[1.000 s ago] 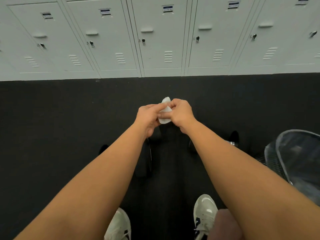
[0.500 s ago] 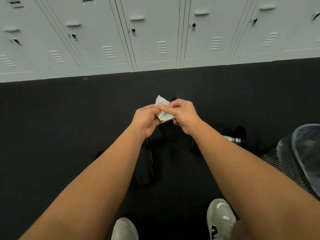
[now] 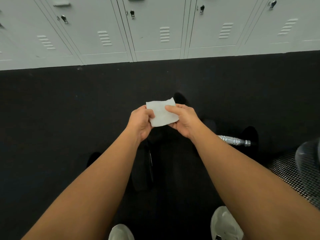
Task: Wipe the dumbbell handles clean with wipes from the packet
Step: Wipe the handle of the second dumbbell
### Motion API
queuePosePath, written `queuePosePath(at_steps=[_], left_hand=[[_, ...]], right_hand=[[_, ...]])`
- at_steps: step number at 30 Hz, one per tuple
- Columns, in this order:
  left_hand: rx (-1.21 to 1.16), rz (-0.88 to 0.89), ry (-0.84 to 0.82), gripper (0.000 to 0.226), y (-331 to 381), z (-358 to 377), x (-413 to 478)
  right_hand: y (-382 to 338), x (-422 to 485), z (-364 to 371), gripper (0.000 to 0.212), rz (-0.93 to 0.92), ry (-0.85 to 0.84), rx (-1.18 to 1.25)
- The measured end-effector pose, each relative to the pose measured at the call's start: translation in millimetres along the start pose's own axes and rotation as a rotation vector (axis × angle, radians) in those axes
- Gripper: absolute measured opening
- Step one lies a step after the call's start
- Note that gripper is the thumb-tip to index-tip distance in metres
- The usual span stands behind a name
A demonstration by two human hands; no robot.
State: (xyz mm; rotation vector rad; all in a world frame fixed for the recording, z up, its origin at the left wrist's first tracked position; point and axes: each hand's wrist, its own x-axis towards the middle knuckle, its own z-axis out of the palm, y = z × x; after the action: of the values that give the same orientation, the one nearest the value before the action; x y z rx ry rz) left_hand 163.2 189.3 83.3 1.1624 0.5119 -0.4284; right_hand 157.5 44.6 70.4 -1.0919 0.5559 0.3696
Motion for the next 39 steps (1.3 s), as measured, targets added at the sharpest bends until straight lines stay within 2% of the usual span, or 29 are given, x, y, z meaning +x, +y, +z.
queuePosePath(at_steps=[3,9,11,15,18,22,25,26,28,31,33,39], left_hand=[[0.089,0.036,0.023,0.035,-2,-6,15],[0.382,0.220,0.235,0.028,-11,-17,48],[0.493,0.276,0.272,0.027,-16,-20,58],[0.795,0.370,0.297,0.022,-26,-21,75],[1.000,0.505,0.294,0.023,-33,-22,88],[1.200,0.607,0.320,0.027,-42,-28,104],[1.321,0.582,0.355,0.034,-49,-32,114],[1.347,0.578,0.366,0.035,-52,-33,116],[1.384,0.596,0.393,0.037,-55,-34,118],[1.412,0.609,0.429,0.037,-53,-36,121],[1.413,0.603,0.441,0.037,-52,-37,122],[1.448,0.587,0.468,0.042,-57,-34,123]], right_hand=[[2,10,0,0.041,0.019,0.011,-0.094],[5,37,-8,0.032,0.040,0.123,-0.015],[8,48,-14,0.034,0.051,0.169,-0.032],[18,65,-21,0.043,0.061,0.217,-0.068],[21,76,-19,0.037,0.045,0.231,-0.088],[20,90,-8,0.034,-0.125,0.291,-0.328],[22,102,-2,0.038,-0.358,0.329,-0.707],[26,105,-2,0.039,-0.438,0.301,-0.843],[42,115,-4,0.041,-0.548,0.133,-1.079],[68,123,-11,0.051,-0.539,-0.189,-1.459],[79,123,-17,0.057,-0.547,-0.323,-1.603],[84,129,-32,0.063,-0.636,-0.406,-1.817]])
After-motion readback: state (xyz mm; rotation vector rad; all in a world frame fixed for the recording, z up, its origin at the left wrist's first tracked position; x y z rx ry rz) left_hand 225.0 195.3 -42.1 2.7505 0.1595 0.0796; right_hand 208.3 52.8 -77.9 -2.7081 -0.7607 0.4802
